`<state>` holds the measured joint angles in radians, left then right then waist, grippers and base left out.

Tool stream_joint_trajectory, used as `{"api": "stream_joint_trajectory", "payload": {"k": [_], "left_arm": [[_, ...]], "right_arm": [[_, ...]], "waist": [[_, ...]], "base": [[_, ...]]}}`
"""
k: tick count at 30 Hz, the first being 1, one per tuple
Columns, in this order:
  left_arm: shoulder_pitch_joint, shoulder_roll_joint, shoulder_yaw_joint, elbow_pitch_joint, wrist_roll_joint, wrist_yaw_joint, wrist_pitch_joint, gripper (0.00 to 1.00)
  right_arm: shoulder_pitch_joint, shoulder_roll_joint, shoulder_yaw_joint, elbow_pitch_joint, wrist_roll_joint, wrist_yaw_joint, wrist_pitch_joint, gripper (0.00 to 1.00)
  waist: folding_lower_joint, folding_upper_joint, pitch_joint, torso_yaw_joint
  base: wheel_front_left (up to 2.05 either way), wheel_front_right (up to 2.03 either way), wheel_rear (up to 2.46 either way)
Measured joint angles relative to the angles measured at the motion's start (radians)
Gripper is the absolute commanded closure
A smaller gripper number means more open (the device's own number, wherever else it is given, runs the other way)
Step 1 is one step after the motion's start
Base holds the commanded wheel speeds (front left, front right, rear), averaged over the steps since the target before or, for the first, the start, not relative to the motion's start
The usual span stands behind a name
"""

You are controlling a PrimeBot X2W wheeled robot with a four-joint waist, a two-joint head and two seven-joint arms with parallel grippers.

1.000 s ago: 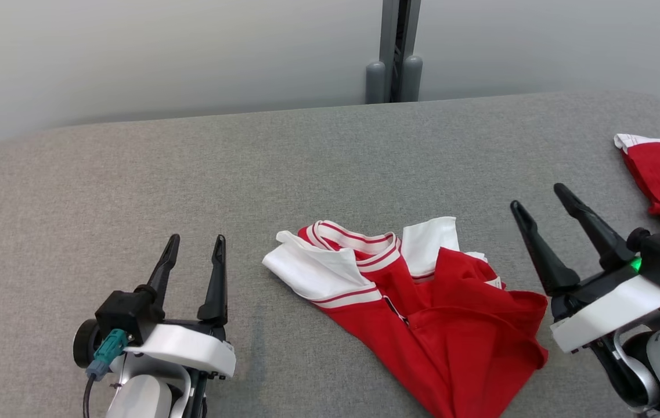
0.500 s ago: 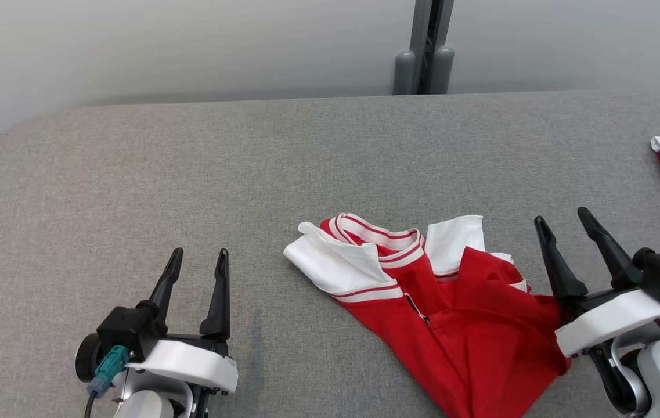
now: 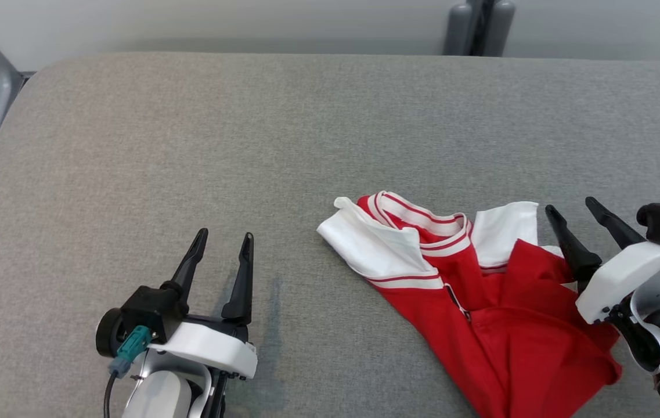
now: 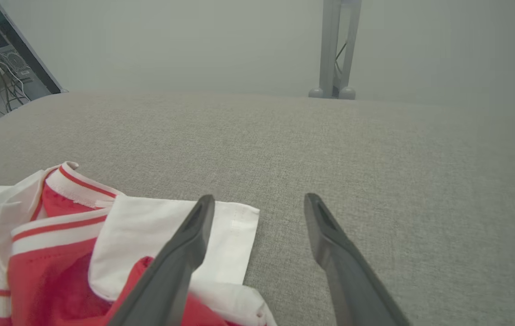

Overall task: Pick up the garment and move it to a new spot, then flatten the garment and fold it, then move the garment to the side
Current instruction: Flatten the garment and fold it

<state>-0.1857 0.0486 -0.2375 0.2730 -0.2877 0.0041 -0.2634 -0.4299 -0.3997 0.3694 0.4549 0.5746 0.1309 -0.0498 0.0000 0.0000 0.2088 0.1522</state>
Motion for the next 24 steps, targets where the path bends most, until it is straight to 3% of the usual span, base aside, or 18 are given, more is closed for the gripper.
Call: {"api": "stream_joint_trajectory", "payload": {"k": [6,16,17,18,19,24], "left_arm": [[-0.013,0.0,-0.026,0.007,-0.014,0.007,0.0,0.0],[-0.018,0.0,-0.042,0.008,-0.022,0.015,0.0,0.0],[-0.018,0.0,-0.042,0.008,-0.022,0.015,0.0,0.0],[-0.018,0.0,-0.042,0.008,-0.022,0.015,0.0,0.0],[-0.018,0.0,-0.042,0.008,-0.022,0.015,0.0,0.0],[-0.018,0.0,-0.049,0.006,-0.024,0.017,0.0,0.0]], "right_arm": [[-0.048,-0.062,0.138,0.077,0.121,0.0,0.062,0.0],[-0.142,-0.139,0.306,0.142,0.255,0.0,0.066,0.0],[-0.152,-0.149,0.327,0.142,0.263,0.0,0.065,0.06],[-0.159,-0.157,0.348,0.146,0.276,0.0,0.067,0.82],[-0.164,-0.166,0.369,0.148,0.282,0.0,0.067,1.0],[-0.199,-0.195,0.438,0.159,0.335,0.0,0.048,1.0]], "waist": [[0.0,0.0,0.029,0.064],[0.0,0.0,0.046,0.127],[0.0,0.0,0.047,0.13],[0.0,0.0,0.048,0.131],[0.0,0.0,0.049,0.133],[0.0,0.0,0.051,0.138]], "base": [[0.0,0.0,0.0],[0.0,0.0,0.0],[0.0,0.0,0.0],[0.0,0.0,0.0],[0.0,0.0,0.0],[0.0,0.0,0.0]]}}
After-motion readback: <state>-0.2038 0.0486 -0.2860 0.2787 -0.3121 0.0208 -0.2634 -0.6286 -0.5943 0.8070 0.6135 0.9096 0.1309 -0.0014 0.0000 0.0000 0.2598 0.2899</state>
